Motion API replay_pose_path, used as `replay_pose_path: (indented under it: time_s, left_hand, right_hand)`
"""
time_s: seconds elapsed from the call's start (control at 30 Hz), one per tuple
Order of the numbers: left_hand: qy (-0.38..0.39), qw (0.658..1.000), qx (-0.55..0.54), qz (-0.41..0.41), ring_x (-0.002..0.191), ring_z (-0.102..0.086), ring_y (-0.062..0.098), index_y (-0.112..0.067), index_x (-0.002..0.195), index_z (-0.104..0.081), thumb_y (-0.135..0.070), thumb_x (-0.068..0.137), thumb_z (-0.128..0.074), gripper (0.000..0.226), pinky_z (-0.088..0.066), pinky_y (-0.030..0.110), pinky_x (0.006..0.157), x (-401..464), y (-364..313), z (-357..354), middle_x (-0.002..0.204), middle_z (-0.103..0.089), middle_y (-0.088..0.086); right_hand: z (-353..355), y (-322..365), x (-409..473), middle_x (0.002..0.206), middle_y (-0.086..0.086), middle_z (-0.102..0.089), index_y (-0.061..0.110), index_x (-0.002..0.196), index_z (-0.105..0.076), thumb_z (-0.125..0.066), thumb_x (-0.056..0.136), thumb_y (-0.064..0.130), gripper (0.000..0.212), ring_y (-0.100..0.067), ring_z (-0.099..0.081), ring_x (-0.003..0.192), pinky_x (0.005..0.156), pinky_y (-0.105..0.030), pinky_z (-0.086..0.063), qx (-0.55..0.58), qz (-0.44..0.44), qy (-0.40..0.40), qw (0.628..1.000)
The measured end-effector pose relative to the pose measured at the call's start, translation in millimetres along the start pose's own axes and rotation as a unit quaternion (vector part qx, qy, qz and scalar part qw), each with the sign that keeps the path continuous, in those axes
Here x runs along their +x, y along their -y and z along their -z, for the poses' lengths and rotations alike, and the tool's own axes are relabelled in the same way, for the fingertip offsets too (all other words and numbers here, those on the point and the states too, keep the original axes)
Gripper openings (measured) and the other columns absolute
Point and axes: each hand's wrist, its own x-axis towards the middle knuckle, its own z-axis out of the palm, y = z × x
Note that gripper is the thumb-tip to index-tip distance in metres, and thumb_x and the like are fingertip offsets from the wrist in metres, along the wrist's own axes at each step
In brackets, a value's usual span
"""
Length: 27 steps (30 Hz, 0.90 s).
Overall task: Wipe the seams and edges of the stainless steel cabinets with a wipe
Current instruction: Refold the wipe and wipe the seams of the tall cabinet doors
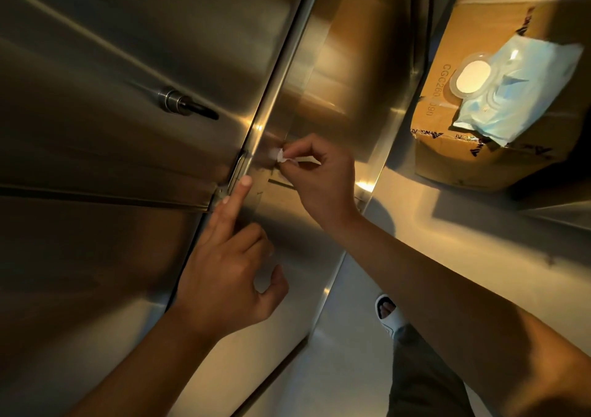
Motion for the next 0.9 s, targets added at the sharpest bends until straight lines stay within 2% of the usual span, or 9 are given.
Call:
replay_pose_path:
  time_s: [0.2,0.3,0.37,0.5,0.6,0.7,0.8,0.9]
  left_hand:
    - [-0.002,1.0,-0.004,-0.003,0.157,-0.022,0.038,-0.01,0.081,-0.074,-0.031,0.081,-0.076,0.021,-0.04,0.063,0.11,-0.2,0.3,0.9,0.087,-0.068,0.002]
    - [-0.001,1.0,-0.007,0.0,0.157,-0.021,0.038,-0.01,0.08,-0.073,-0.03,0.08,-0.077,0.02,-0.039,0.063,0.111,-0.4,-0.1,0.2,0.085,-0.067,0.002]
    - [-0.002,1.0,-0.009,0.001,0.157,-0.022,0.037,-0.01,0.078,-0.072,-0.029,0.08,-0.077,0.02,-0.039,0.062,0.111,-0.2,0.2,-0.4,0.084,-0.067,0.002]
    - [-0.003,1.0,-0.015,0.004,0.157,-0.022,0.037,-0.01,0.077,-0.072,-0.029,0.08,-0.077,0.019,-0.038,0.062,0.113,-0.7,-0.1,0.0,0.085,-0.068,0.003]
    - [-0.007,1.0,-0.02,0.006,0.157,-0.023,0.037,-0.009,0.077,-0.072,-0.028,0.079,-0.077,0.019,-0.038,0.063,0.113,-0.3,-1.3,0.6,0.086,-0.069,0.004]
    - [-0.003,1.0,-0.023,0.004,0.156,-0.023,0.038,-0.009,0.078,-0.072,-0.029,0.08,-0.077,0.02,-0.038,0.063,0.112,0.0,-1.0,0.6,0.086,-0.068,0.003]
    - [-0.003,1.0,-0.023,0.005,0.157,-0.023,0.038,-0.009,0.076,-0.072,-0.029,0.079,-0.077,0.021,-0.039,0.063,0.111,0.6,-0.4,0.5,0.085,-0.068,0.004]
    - [-0.009,1.0,-0.027,0.004,0.157,-0.023,0.038,-0.008,0.076,-0.072,-0.028,0.078,-0.078,0.021,-0.039,0.064,0.111,0.7,-1.5,0.2,0.083,-0.067,0.004]
  right_hand:
    - [19.0,-13.7,-50.0,0.094,-0.003,-0.078,0.003,0.095,-0.078,-0.081,0.086,0.0,0.01,-0.016,-0.074,0.093,0.08,-0.022,-0.055,0.014,-0.08,-0.039,0.996]
    - [11.5,-15.1,-55.5,0.108,-0.005,-0.077,0.003,0.109,-0.077,-0.076,0.089,-0.001,0.021,-0.016,-0.073,0.105,0.088,-0.026,-0.058,0.005,-0.072,-0.04,0.997]
    - [0.9,-8.4,-50.2,0.112,-0.007,-0.076,0.002,0.111,-0.077,-0.074,0.091,-0.002,0.021,-0.016,-0.071,0.108,0.091,-0.031,-0.059,-0.003,-0.037,-0.025,0.999]
    - [-13.5,-4.4,-41.5,0.103,-0.008,-0.077,0.002,0.104,-0.079,-0.076,0.088,-0.005,0.019,-0.015,-0.073,0.1,0.086,-0.035,-0.061,-0.02,0.024,-0.037,0.999]
    - [-10.4,-20.4,-32.2,0.093,-0.01,-0.076,0.0,0.098,-0.08,-0.079,0.083,-0.007,0.017,-0.014,-0.073,0.089,0.08,-0.03,-0.059,-0.023,0.022,-0.055,0.998]
    - [-4.3,-49.8,-27.4,0.081,-0.007,-0.073,0.005,0.088,-0.081,-0.085,0.078,-0.003,0.014,-0.015,-0.072,0.077,0.072,-0.031,-0.057,-0.038,-0.034,-0.079,0.996]
    - [9.6,-99.9,-27.6,0.075,0.0,-0.073,0.013,0.081,-0.08,-0.088,0.078,0.005,0.011,-0.015,-0.07,0.071,0.068,-0.029,-0.053,-0.087,-0.144,-0.102,0.98]
    - [24.5,-142.6,-23.5,0.07,-0.002,-0.072,0.009,0.078,-0.081,-0.087,0.08,0.008,0.006,-0.013,-0.066,0.067,0.068,-0.025,-0.045,-0.128,-0.245,-0.116,0.954]
